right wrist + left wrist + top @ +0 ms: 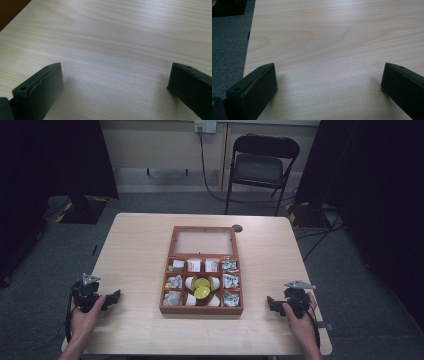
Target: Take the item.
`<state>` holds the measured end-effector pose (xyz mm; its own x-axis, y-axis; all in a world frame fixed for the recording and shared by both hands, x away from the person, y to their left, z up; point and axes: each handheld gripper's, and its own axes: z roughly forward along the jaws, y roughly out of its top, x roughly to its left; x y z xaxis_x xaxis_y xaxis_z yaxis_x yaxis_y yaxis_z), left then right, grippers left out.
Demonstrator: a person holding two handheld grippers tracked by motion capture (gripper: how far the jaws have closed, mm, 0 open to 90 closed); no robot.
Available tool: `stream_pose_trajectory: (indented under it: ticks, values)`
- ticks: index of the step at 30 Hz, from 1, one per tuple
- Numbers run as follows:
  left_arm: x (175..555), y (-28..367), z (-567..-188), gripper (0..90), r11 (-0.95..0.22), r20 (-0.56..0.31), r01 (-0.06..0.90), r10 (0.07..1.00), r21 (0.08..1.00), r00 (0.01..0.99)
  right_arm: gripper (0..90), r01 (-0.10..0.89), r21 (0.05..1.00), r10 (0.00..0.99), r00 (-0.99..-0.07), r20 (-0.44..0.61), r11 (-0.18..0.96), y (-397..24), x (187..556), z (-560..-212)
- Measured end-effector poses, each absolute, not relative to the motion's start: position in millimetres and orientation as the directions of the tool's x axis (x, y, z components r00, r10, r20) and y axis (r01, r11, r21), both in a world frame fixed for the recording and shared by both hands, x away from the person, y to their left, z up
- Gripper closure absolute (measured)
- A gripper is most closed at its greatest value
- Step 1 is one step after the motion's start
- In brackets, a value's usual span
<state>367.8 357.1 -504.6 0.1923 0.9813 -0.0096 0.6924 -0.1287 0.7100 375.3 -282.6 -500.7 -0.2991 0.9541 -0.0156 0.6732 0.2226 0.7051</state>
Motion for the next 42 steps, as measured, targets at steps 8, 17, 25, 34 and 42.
stream_pose_trajectory:
  ticks: [8,17,25,34,42]
  values:
    - [366,355,-504,6.9,-0.139,-0.013,0.68,0.977,0.72,0.213,0.0,0.672,0.706,0.955,-0.297,-0.016,0.221,-282,375,-501]
    - [364,355,-500,17.2,-0.142,-0.007,0.679,0.977,0.72,0.212,0.0,0.673,0.706,0.954,-0.299,-0.016,0.223,-283,375,-501]
    - [361,351,-495,21.4,-0.156,-0.029,0.671,0.966,0.724,0.256,0.0,0.673,0.706,0.954,-0.298,-0.017,0.222,-283,375,-501]
    - [361,347,-492,25.3,-0.155,-0.05,0.699,0.963,0.698,0.263,0.0,0.672,0.706,0.954,-0.298,-0.016,0.222,-283,375,-501]
    - [361,341,-490,25.3,-0.155,-0.066,0.683,0.956,0.713,0.286,0.0,0.673,0.706,0.954,-0.298,-0.016,0.222,-283,375,-501]
